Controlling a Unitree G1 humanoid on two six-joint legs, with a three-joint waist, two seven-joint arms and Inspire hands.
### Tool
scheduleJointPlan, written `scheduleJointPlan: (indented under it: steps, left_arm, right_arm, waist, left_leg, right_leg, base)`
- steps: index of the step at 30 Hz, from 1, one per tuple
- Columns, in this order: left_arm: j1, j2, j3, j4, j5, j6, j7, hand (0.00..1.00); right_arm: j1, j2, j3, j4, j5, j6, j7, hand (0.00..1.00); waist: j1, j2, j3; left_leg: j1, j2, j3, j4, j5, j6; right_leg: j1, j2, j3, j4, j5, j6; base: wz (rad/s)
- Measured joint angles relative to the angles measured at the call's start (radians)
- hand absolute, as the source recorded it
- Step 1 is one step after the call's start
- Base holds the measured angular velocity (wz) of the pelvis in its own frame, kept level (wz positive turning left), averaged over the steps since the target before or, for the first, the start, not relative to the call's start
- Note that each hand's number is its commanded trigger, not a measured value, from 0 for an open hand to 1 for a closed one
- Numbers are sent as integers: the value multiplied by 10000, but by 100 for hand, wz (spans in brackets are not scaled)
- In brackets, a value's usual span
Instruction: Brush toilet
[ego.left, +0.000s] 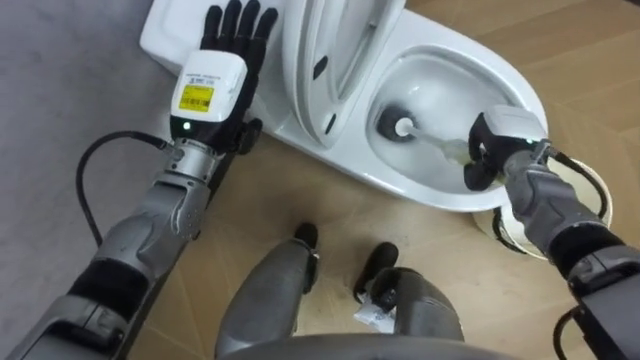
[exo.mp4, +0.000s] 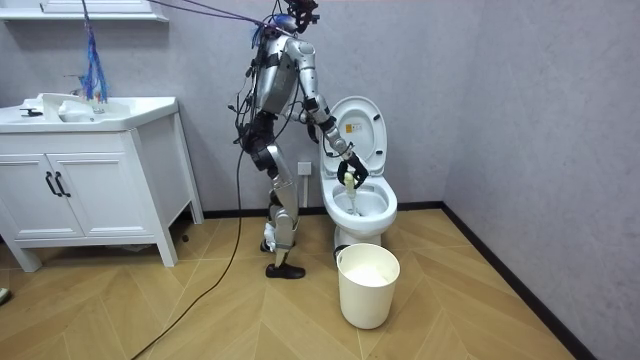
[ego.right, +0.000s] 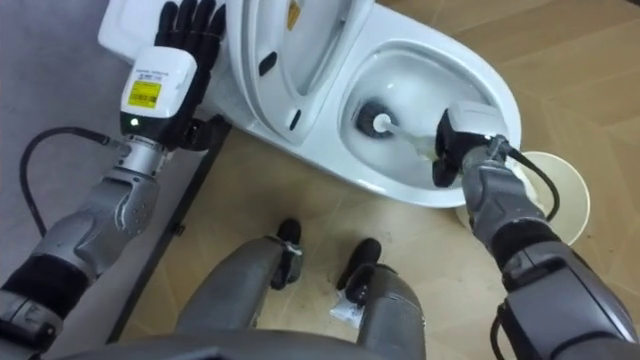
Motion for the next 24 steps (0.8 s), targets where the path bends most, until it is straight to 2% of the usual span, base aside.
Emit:
scheduleJointPlan:
  steps: [4, 7, 15, 20, 24]
  left_arm:
    - [-13, -3, -6, -11, -6, -34, 87, 0]
    - [-2, 0, -6, -9, 4, -8, 90, 0]
    - [155, 51, -61, 192, -14, 15, 719, 0]
    - [289, 46, -57, 184, -9, 315, 612, 0]
    - [320, 44, -39, 189, -20, 498, 495, 0]
  right_arm:
    - [18, 224, 256, -738, -289, 111, -97, 100]
    - [183, 259, 410, -1288, -486, 299, -82, 100]
    - [419, 223, 419, -2155, -490, 408, -35, 100]
    - [485, 177, 307, -2213, -487, 407, -192, 100]
    - [453, 206, 302, -2259, -429, 408, -334, 100]
  waist:
    - [20, 44, -7]
    - [21, 55, -11]
    - [2, 84, -30]
    - [-7, 246, -131]
    - [-7, 241, -134]
  left_leg:
    - [-114, 7, -2, 72, 0, -1]
    - [-102, 3, 7, -24, -1, -2]
    - [-77, 101, 110, 8, -4, -11]
    - [-6, 149, 263, -28, 3, -22]
    - [83, 147, 355, -25, 3, -22]
  right_leg:
    - [-110, 17, -16, 46, 1, -2]
    - [-119, 25, 1, 38, 2, -4]
    - [-117, 142, 110, -101, 52, -40]
    - [-135, 167, 213, -111, 75, -71]
    - [-138, 135, 265, 35, 74, -71]
  base:
    - [0]
    - [0]
    - [-5]
    - [-8]
    - [-7]
